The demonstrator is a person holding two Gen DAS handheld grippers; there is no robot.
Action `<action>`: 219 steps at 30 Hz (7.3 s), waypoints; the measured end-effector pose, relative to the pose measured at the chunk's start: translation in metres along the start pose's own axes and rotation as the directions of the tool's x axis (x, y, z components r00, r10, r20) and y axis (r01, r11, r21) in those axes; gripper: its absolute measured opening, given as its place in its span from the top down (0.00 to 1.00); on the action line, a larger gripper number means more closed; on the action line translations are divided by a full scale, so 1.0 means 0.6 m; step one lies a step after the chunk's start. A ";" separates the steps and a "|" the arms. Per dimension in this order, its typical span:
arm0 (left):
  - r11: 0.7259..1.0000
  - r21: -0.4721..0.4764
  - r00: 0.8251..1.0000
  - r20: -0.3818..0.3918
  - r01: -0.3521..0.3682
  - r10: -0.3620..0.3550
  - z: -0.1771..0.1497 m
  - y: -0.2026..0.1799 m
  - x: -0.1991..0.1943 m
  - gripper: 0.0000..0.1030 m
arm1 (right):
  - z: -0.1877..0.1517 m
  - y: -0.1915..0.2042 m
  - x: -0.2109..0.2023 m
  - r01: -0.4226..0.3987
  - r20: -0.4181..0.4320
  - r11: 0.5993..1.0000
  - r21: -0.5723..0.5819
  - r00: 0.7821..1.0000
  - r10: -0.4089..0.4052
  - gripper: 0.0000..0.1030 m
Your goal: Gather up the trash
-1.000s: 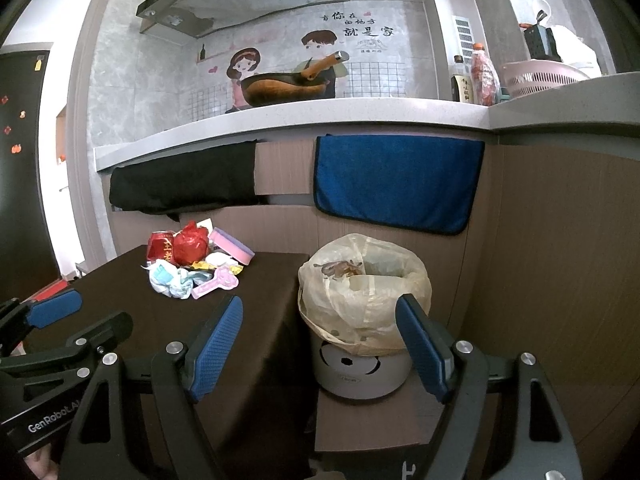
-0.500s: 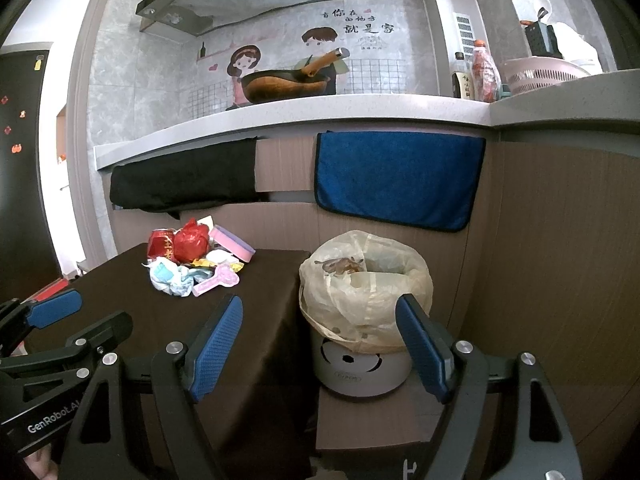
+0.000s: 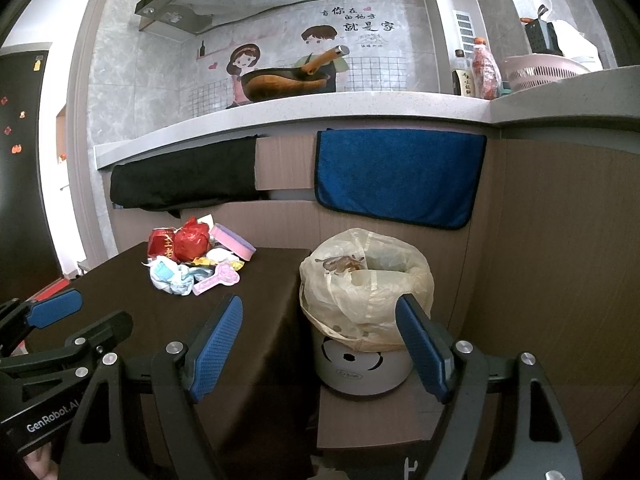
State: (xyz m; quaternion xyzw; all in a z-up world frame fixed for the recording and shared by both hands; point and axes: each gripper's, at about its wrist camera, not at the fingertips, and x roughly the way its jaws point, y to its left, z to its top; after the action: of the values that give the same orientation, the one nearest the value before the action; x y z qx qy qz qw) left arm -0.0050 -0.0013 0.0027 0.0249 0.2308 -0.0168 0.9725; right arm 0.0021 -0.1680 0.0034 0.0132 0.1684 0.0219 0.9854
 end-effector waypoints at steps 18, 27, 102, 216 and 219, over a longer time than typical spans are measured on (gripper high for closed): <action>1.000 0.016 1.000 0.012 -0.004 0.004 0.007 0.010 0.015 0.36 | -0.004 -0.004 0.016 0.004 -0.003 1.000 -0.003 1.000 -0.004 0.26; 0.998 -0.045 0.999 -0.024 0.042 -0.043 0.064 0.168 0.113 0.36 | 0.040 0.005 0.130 -0.121 -0.073 0.992 0.034 0.990 0.123 0.26; 0.844 -0.534 0.983 -0.119 0.055 -0.140 -0.002 0.555 0.345 0.89 | 0.112 0.553 0.660 -0.439 -0.424 0.873 -0.211 0.846 0.322 0.25; 0.973 -0.075 0.971 0.114 0.219 -0.210 0.258 0.161 0.301 0.91 | 0.236 0.057 0.392 -0.368 -0.096 0.927 -0.073 0.928 0.361 0.52; 0.960 -0.066 0.957 0.124 0.271 -0.262 0.284 0.118 0.317 0.91 | 0.261 0.020 0.375 -0.311 -0.046 0.945 -0.104 0.950 0.308 0.53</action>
State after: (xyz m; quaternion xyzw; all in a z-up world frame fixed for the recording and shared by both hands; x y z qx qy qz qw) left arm 0.2446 0.0558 0.0722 -0.0474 0.1765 -0.1398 0.9732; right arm 0.2660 -0.1481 0.0770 -0.0150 0.1773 0.1858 0.9664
